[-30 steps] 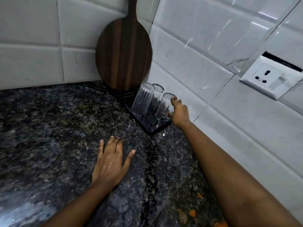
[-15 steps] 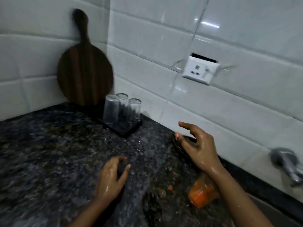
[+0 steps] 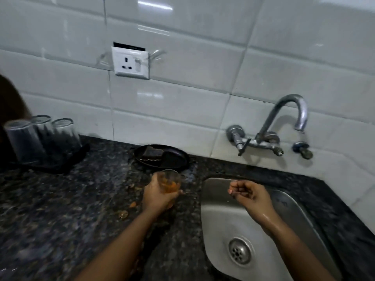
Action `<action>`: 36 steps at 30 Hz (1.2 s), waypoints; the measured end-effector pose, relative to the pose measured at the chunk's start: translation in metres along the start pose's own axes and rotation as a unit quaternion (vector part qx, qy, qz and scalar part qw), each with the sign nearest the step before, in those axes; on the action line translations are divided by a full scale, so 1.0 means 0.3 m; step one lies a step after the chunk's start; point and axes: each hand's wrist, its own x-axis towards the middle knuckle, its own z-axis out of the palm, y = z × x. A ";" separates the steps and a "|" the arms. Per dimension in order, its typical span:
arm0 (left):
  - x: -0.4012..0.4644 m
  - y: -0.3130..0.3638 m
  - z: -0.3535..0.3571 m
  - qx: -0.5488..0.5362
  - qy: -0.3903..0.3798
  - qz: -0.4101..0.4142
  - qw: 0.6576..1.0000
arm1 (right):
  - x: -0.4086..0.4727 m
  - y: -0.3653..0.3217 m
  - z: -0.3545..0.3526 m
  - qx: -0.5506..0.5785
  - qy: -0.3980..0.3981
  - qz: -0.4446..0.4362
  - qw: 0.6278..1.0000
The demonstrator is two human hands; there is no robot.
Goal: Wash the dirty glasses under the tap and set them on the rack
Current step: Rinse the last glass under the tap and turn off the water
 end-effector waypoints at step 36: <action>-0.252 0.228 0.521 0.049 -0.002 -0.037 0.998 | 0.366 0.177 -0.220 -0.314 -0.034 -0.184 0.931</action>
